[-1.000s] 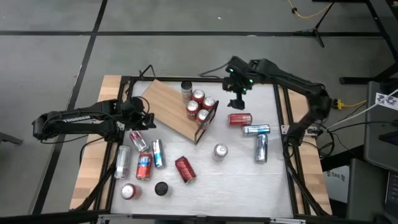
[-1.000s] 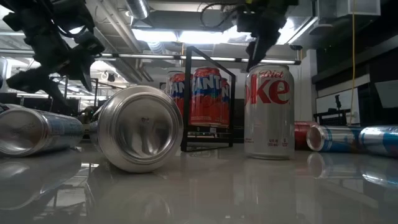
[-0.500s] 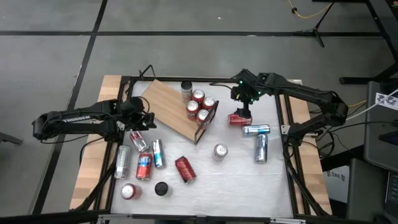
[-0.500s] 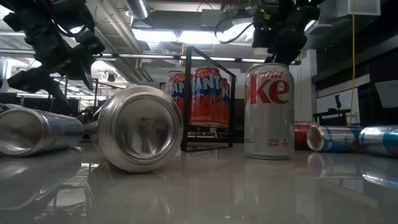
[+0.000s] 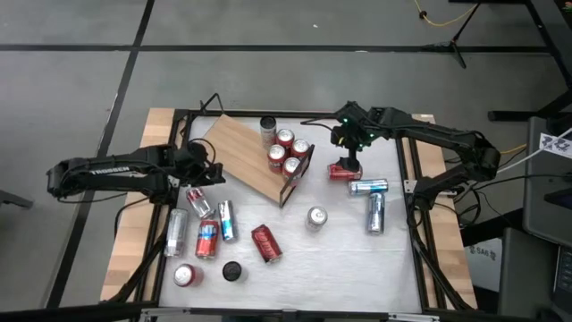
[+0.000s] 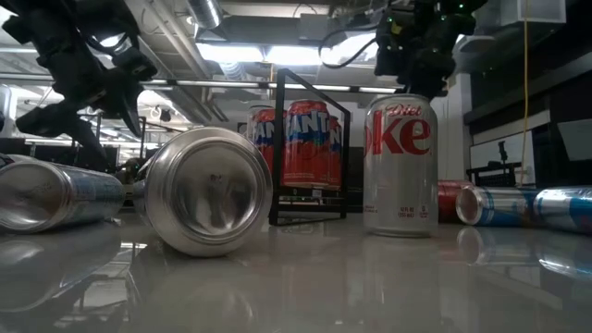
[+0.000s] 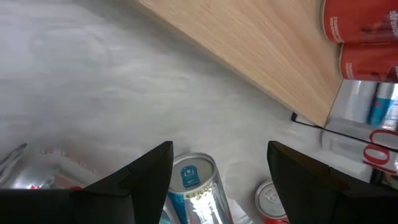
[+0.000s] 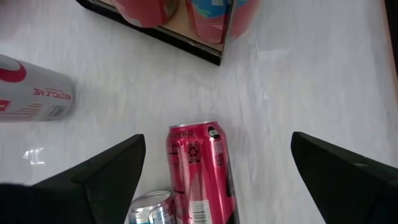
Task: Pick and place cans onto a shelf
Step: Put the right pink and white soda can on the shelf aligned with the other right pink and white soda can
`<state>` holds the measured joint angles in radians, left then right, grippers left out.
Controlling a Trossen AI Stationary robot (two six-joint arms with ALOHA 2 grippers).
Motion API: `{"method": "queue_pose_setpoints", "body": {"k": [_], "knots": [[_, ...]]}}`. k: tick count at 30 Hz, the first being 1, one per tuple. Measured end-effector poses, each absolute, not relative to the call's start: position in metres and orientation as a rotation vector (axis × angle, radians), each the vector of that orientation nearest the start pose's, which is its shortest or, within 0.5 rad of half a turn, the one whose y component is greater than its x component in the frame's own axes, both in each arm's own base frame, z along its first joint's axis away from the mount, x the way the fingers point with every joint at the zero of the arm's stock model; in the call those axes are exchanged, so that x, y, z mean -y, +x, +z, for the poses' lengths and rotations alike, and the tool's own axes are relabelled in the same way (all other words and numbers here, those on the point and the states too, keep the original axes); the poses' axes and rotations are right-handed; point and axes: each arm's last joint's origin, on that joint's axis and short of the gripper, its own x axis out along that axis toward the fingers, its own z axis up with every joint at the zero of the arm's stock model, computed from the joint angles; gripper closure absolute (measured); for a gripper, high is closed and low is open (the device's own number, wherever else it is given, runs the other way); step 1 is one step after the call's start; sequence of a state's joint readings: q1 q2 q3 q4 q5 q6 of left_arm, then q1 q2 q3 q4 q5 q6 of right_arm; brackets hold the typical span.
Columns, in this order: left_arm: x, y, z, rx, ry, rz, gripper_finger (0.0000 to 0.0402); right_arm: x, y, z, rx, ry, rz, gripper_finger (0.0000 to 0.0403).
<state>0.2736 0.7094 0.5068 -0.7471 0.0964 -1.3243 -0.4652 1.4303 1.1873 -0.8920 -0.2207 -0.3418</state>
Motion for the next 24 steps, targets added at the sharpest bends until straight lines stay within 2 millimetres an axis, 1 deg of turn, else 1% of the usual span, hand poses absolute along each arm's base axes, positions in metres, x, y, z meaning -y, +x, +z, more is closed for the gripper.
{"method": "queue_pose_setpoints", "body": {"k": [14,24], "knots": [[-0.028,0.125,0.207,-0.674,-1.322,0.792,0.0148,0.118,0.249,0.277,-1.093,0.102,-0.044,0.0013],[-0.030,0.135,0.214,-0.573,-1.273,0.718,0.0148,0.117,0.247,0.276,-1.111,0.114,-0.043,0.0013]]}}
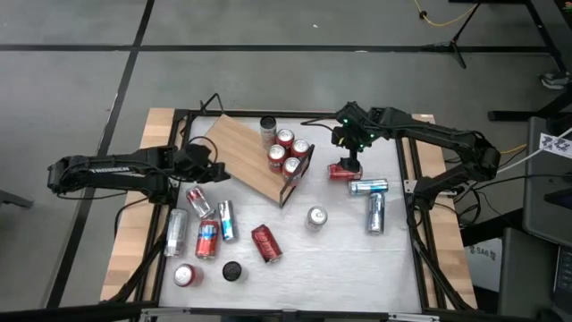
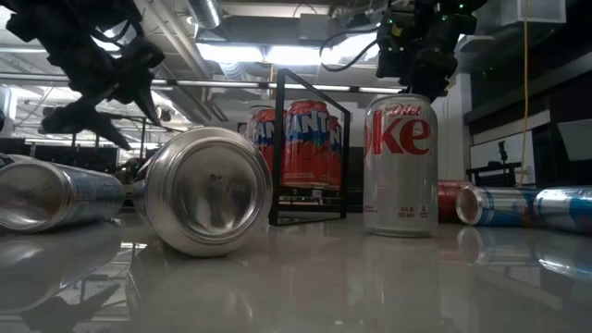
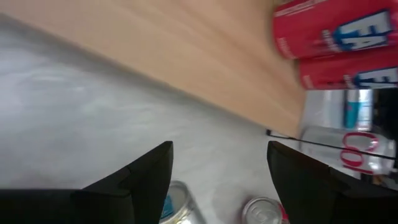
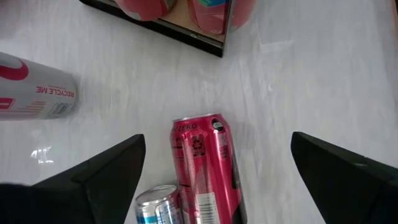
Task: Pick and place cans onto a shelf
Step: Put the right pink and white soda can on the shelf aligned with the other right pink and white soda can
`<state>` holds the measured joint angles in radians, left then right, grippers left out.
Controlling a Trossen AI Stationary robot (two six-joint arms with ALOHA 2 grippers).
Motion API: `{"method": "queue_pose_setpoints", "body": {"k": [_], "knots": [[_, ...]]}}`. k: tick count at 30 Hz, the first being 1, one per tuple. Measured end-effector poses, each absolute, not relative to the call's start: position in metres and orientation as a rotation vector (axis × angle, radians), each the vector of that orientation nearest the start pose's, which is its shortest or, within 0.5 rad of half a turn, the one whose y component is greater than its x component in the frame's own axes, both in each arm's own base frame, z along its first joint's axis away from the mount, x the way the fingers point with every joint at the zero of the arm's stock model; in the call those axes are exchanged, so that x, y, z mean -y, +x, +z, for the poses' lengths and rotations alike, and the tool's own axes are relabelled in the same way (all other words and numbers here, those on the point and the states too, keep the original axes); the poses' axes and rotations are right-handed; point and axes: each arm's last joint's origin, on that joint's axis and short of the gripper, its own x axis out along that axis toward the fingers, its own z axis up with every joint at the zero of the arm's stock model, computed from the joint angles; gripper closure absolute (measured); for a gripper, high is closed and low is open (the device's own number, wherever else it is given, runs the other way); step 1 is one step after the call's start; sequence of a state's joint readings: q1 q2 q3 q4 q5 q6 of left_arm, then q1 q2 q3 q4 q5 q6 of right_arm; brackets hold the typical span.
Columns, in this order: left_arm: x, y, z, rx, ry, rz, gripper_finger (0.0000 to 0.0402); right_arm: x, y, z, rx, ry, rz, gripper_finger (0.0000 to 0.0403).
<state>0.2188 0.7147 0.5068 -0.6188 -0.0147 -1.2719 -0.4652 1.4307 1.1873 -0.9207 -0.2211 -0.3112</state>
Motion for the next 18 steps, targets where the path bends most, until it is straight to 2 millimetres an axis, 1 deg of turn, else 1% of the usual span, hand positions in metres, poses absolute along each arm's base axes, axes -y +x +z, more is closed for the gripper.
{"method": "queue_pose_setpoints", "body": {"k": [2,5,11,14,18], "knots": [[-0.031,0.137,0.215,-0.556,-1.256,0.694,0.0148,0.117,0.247,0.276,-1.111,0.115,-0.043,0.0013],[-0.032,0.142,0.221,-0.511,-1.163,0.614,0.0148,0.117,0.247,0.276,-1.112,0.115,-0.043,0.0013],[-0.033,0.153,0.236,-0.362,-0.900,0.504,0.0148,0.117,0.247,0.276,-1.111,0.115,-0.043,0.0013],[-0.034,0.154,0.240,-0.326,-0.827,0.500,0.0148,0.117,0.247,0.276,-1.111,0.115,-0.043,0.0013],[-0.037,0.154,0.241,-0.289,-0.765,0.572,0.0148,0.117,0.247,0.276,-1.111,0.114,-0.043,0.0013]]}}
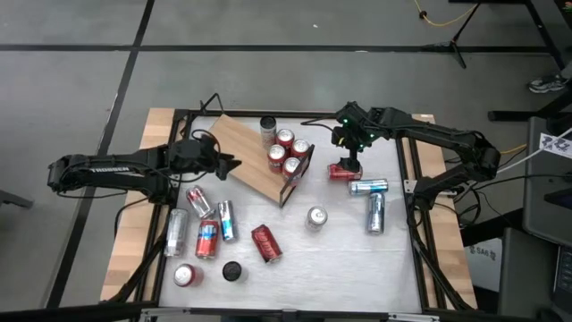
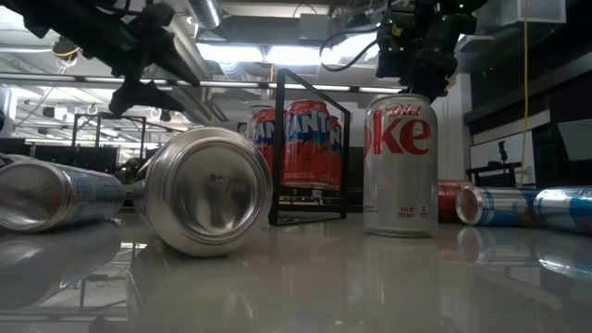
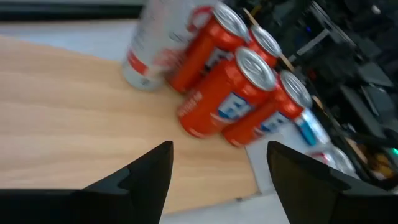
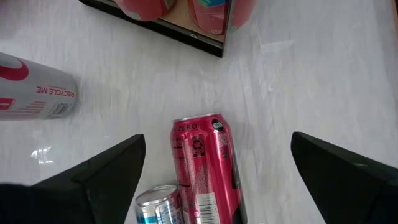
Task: Pick and place cans onto a shelf
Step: Put the right pink and white soda can on the shelf aligned with the other right pink and white soda can
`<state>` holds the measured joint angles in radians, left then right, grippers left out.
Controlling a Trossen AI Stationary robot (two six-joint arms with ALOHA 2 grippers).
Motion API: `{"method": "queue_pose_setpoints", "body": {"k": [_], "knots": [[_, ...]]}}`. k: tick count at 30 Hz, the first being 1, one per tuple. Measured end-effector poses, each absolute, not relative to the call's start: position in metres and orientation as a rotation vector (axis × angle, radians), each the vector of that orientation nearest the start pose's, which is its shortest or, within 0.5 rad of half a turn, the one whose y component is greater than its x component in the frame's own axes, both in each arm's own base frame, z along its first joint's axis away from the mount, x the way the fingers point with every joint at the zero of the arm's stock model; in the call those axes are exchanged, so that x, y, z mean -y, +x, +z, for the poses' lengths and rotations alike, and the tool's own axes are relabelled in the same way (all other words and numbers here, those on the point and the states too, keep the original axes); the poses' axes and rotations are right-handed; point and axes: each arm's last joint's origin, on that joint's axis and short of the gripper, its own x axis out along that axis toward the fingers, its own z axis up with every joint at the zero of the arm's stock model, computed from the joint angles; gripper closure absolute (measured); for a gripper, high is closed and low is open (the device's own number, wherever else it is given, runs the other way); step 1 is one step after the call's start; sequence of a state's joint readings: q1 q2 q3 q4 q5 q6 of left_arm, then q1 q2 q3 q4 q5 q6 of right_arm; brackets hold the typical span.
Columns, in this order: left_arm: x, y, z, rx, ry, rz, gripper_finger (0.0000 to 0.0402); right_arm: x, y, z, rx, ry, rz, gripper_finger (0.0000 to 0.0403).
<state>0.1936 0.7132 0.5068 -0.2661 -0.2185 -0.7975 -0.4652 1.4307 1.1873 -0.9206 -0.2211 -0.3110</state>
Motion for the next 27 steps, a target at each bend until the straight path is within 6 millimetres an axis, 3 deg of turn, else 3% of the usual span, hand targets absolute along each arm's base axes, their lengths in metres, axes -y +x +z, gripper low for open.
{"method": "queue_pose_setpoints", "body": {"k": [12,22,27], "knots": [[-0.0372,0.1534,0.2410,-0.291,-0.723,0.588,0.0142,0.1170,0.2473,0.2760,-1.110,0.114,-0.043,0.0013],[-0.0371,0.1531,0.2403,-0.303,-0.710,0.587,0.0042,0.1171,0.2474,0.2760,-1.109,0.113,-0.043,0.0013],[-0.0345,0.1541,0.2400,-0.363,-0.630,0.474,0.0024,0.1171,0.2474,0.2760,-1.109,0.113,-0.043,0.0013]]}}
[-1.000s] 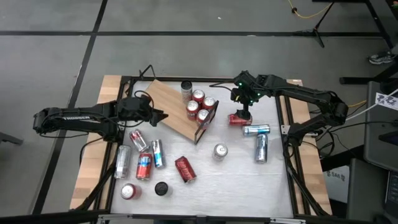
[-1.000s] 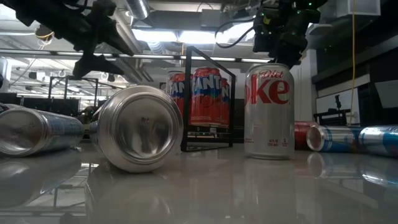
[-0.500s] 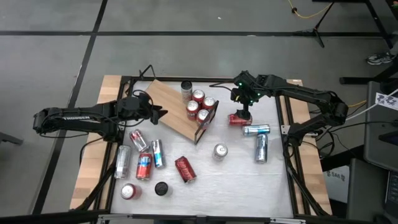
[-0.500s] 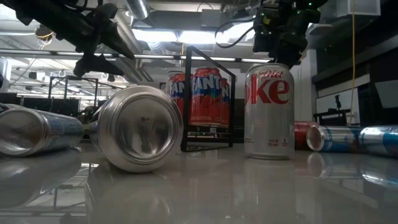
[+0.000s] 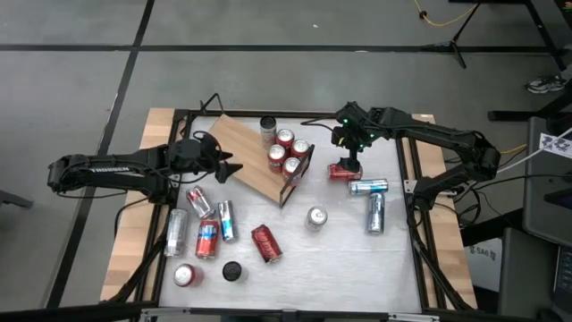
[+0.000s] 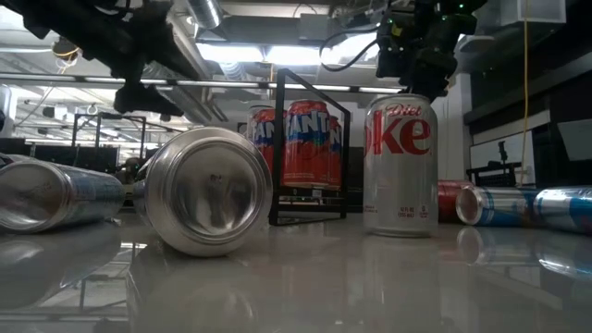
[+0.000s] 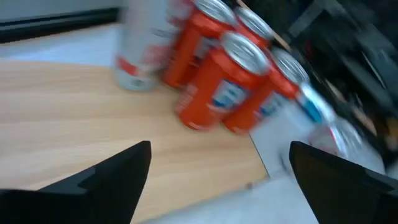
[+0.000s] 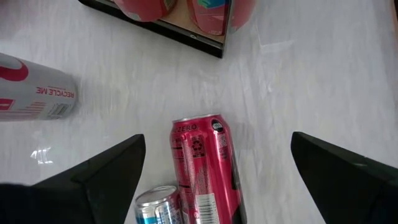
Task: Pick and place cans onto a shelf
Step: Put the right pink and white soda can on the shelf aligned with the other right pink and white soda can
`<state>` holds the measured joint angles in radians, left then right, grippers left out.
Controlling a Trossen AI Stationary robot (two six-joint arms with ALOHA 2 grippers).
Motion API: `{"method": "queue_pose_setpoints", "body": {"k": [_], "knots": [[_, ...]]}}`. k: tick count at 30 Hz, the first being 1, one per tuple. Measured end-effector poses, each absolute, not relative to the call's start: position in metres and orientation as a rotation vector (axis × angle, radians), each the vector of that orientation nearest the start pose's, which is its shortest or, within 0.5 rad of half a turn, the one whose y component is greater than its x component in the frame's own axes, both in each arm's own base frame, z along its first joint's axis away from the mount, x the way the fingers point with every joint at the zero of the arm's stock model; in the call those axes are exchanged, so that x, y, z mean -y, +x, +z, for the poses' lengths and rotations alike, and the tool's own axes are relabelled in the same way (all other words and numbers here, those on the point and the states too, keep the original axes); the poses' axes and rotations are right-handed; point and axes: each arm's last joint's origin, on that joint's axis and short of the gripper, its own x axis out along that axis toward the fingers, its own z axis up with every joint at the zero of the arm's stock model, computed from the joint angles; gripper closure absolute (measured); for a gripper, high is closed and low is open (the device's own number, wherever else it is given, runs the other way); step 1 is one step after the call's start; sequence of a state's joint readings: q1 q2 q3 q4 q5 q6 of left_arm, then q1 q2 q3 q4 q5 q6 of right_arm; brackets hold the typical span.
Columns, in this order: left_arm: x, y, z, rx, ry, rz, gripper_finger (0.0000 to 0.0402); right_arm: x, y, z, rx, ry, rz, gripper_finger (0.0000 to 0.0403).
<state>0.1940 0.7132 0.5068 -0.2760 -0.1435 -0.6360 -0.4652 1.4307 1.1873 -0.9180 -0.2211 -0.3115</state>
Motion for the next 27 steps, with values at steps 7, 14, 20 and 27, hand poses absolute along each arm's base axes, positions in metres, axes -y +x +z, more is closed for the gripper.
{"method": "queue_pose_setpoints", "body": {"k": [7,14,20,27], "knots": [[-0.028,0.160,0.248,-0.351,-0.594,0.331,0.0023,0.117,0.247,0.276,-1.109,0.113,-0.042,0.0013],[-0.012,0.173,0.290,-0.401,-0.485,0.290,0.0023,0.117,0.247,0.276,-1.109,0.113,-0.043,0.0013],[0.010,0.198,0.316,-0.570,-0.413,0.259,0.0023,0.117,0.247,0.276,-1.109,0.113,-0.043,0.0013],[0.048,0.226,0.337,-0.718,-0.326,0.156,0.0023,0.117,0.248,0.276,-1.109,0.113,-0.043,0.0013]]}}
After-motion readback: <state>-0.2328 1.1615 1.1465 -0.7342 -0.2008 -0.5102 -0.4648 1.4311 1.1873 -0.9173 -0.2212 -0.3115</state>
